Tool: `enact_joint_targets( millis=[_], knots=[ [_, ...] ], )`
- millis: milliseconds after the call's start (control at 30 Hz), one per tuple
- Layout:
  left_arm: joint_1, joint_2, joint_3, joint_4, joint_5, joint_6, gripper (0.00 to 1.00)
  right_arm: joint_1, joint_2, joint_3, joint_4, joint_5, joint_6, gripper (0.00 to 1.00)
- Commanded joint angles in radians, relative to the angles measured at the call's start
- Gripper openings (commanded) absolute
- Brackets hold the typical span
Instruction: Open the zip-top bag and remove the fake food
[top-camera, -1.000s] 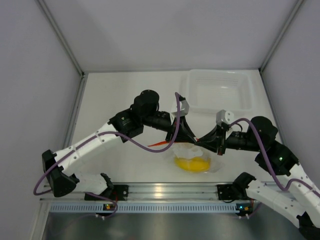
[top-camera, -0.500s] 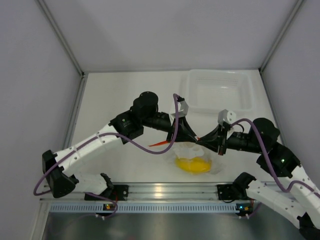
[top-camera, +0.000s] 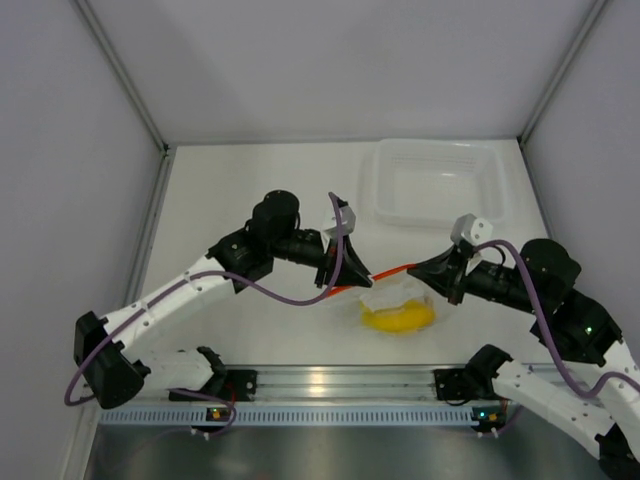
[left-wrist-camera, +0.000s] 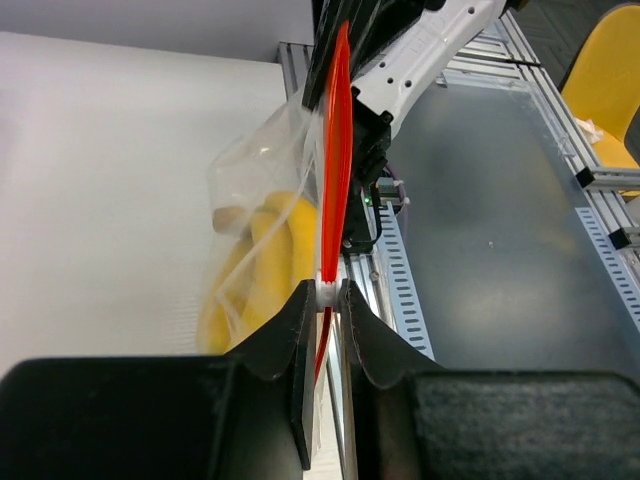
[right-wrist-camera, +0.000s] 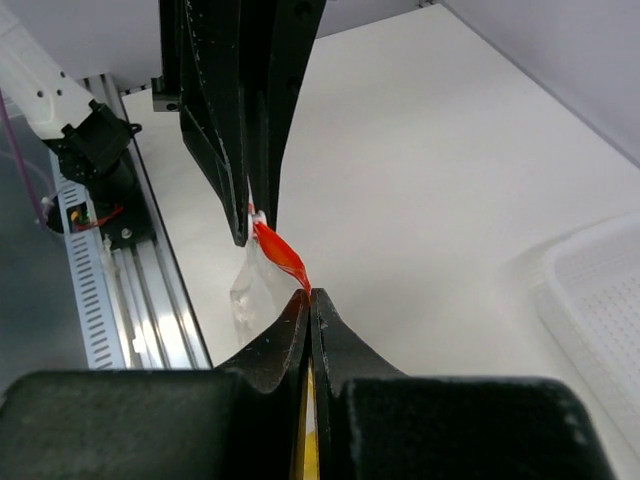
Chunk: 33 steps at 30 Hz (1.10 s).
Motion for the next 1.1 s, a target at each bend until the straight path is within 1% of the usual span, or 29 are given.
enact_joint_targets(
  millis=[0,100,167,300,433,500,600,733,1067],
  knots=[
    [0.042,-0.067,-0.048,-0.029,0.046,-0.021,0.0,0.005,-0.019,0.107,0.033,0.119,-0.047,0.0],
    [0.054,-0.103,-0.086,-0.029,-0.008,-0.046,0.0,0.005,-0.003,0.127,0.02,0.149,-0.058,0.0],
    [0.057,-0.124,-0.117,-0.031,-0.022,-0.055,0.0,0.005,0.009,0.142,0.014,0.208,-0.056,0.0],
    [0.057,-0.192,-0.186,-0.003,-0.101,-0.103,0.0,0.005,0.003,0.161,0.026,0.298,-0.046,0.0],
    [0.057,-0.239,-0.263,0.079,-0.114,-0.161,0.0,0.005,-0.008,0.182,0.062,0.404,0.002,0.0],
    [0.057,-0.256,-0.292,0.095,-0.112,-0.196,0.0,0.005,0.001,0.204,0.056,0.476,0.025,0.0],
    [0.057,-0.287,-0.318,0.1,-0.124,-0.221,0.0,0.005,0.009,0.213,0.053,0.527,0.037,0.0],
    [0.057,-0.333,-0.371,0.121,-0.155,-0.264,0.0,0.005,0.004,0.216,0.048,0.55,0.039,0.0],
    [0.057,-0.379,-0.405,0.121,-0.183,-0.324,0.0,0.005,0.003,0.224,0.02,0.574,0.039,0.0]
  ],
)
